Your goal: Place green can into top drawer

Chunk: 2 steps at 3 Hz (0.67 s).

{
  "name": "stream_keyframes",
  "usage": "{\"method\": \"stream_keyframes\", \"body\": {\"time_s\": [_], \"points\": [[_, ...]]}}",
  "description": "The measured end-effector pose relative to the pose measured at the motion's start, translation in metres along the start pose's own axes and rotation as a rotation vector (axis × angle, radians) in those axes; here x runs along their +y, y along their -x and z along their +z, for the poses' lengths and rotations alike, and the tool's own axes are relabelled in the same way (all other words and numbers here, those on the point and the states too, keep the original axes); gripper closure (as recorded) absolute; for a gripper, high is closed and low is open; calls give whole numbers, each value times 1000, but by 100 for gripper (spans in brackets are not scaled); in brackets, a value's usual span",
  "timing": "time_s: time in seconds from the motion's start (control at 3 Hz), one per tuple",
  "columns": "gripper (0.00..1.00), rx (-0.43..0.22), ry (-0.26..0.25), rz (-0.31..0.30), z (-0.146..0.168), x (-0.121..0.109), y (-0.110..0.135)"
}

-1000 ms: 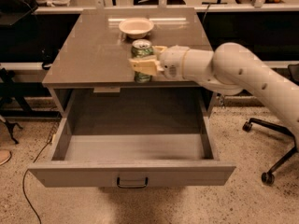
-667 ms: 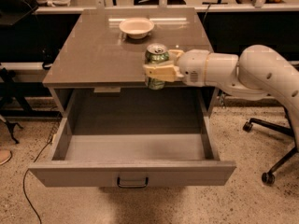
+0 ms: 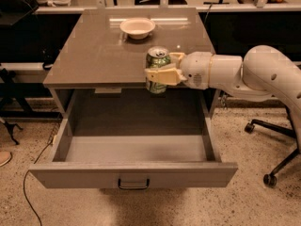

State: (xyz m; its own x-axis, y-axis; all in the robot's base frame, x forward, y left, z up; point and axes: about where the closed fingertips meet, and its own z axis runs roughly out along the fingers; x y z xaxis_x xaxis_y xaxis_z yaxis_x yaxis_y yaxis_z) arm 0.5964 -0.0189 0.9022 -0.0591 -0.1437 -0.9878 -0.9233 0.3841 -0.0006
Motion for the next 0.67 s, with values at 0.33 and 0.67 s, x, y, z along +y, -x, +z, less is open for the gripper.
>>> {"method": "stream_keyframes", "body": {"time_s": [0.33,0.67], "points": [[100,34,40,-25,-3,15,-18],[100,71,114,-27,6,45,-59]]}}
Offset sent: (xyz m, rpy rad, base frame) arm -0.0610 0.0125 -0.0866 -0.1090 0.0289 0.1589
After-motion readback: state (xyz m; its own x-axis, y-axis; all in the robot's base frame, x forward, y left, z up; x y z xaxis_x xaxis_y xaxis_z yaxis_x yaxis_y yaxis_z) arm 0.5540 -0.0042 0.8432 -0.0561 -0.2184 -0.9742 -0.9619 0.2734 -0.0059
